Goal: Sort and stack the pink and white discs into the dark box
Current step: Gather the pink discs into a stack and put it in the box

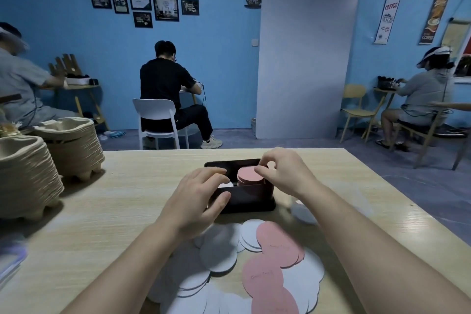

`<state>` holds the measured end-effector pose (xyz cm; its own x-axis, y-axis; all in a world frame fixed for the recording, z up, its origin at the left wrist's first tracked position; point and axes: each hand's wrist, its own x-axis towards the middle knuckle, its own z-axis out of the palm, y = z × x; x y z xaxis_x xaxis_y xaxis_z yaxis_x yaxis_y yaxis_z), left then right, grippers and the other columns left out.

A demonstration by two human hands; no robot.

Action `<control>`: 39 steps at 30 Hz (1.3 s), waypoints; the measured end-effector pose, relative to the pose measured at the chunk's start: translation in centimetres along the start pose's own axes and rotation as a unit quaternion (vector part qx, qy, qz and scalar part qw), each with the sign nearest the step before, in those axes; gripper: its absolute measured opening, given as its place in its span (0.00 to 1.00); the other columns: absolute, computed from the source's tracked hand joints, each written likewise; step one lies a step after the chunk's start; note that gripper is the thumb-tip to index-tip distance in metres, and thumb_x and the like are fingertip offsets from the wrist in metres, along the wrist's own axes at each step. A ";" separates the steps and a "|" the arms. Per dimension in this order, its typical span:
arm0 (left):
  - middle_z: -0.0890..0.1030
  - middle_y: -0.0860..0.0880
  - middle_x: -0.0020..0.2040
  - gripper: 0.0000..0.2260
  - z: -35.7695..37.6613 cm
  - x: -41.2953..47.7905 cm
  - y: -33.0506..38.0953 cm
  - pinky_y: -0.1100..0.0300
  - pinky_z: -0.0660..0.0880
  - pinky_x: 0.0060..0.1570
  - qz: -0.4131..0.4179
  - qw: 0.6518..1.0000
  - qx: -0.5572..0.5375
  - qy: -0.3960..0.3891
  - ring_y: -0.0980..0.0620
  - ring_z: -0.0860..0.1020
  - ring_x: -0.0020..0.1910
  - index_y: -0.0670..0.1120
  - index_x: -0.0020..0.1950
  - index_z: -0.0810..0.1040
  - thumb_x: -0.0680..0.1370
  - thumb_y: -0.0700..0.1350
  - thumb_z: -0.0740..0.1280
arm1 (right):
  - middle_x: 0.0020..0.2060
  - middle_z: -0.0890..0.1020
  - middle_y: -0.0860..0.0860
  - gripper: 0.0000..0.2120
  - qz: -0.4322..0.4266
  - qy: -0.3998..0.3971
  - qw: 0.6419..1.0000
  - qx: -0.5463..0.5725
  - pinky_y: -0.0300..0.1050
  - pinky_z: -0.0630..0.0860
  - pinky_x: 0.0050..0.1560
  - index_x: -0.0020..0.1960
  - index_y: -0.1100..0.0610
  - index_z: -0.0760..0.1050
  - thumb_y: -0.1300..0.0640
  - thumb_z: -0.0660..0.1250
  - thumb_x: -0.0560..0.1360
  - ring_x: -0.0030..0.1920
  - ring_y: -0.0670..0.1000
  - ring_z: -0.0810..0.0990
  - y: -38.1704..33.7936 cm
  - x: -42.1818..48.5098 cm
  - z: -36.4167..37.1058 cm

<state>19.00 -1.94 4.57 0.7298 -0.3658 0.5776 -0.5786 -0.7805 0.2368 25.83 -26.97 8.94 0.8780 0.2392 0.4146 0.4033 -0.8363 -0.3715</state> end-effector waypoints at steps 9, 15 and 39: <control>0.79 0.57 0.47 0.07 0.1 -2.9 4.2 0.54 0.77 0.42 0.023 0.998 -0.054 0.019 0.56 0.76 0.44 0.50 0.54 0.78 0.78 0.50 0.64 | 0.40 0.80 0.43 0.01 -0.101 0.043 0.987 0.114 0.36 0.72 0.42 0.43 0.50 0.81 0.54 0.71 0.74 0.40 0.45 0.76 0.5 -9.7 -1.4; 0.79 0.61 0.52 0.11 1.7 -5.5 5.6 0.56 0.77 0.52 0.012 0.992 -0.084 -0.096 0.61 0.77 0.51 0.56 0.58 0.76 0.79 0.58 0.63 | 0.49 0.83 0.42 0.08 -0.102 -0.035 0.985 0.137 0.44 0.79 0.48 0.51 0.48 0.81 0.48 0.73 0.74 0.48 0.47 0.81 2.0 -15.2 -0.4; 0.78 0.64 0.64 0.17 4.6 -4.5 5.2 0.58 0.74 0.60 0.042 0.987 -0.026 -0.152 0.58 0.73 0.63 0.59 0.66 0.76 0.79 0.57 0.57 | 0.53 0.82 0.43 0.13 -0.072 -0.038 0.986 0.146 0.42 0.74 0.59 0.48 0.49 0.78 0.44 0.76 0.70 0.65 0.37 0.75 3.7 -17.1 1.1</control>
<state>14.38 -6.66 -0.35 0.7498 -0.5690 0.3377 -0.6533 -0.7174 0.2418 12.57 -33.58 -0.42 0.8181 0.3919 0.4208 0.5731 -0.6160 -0.5405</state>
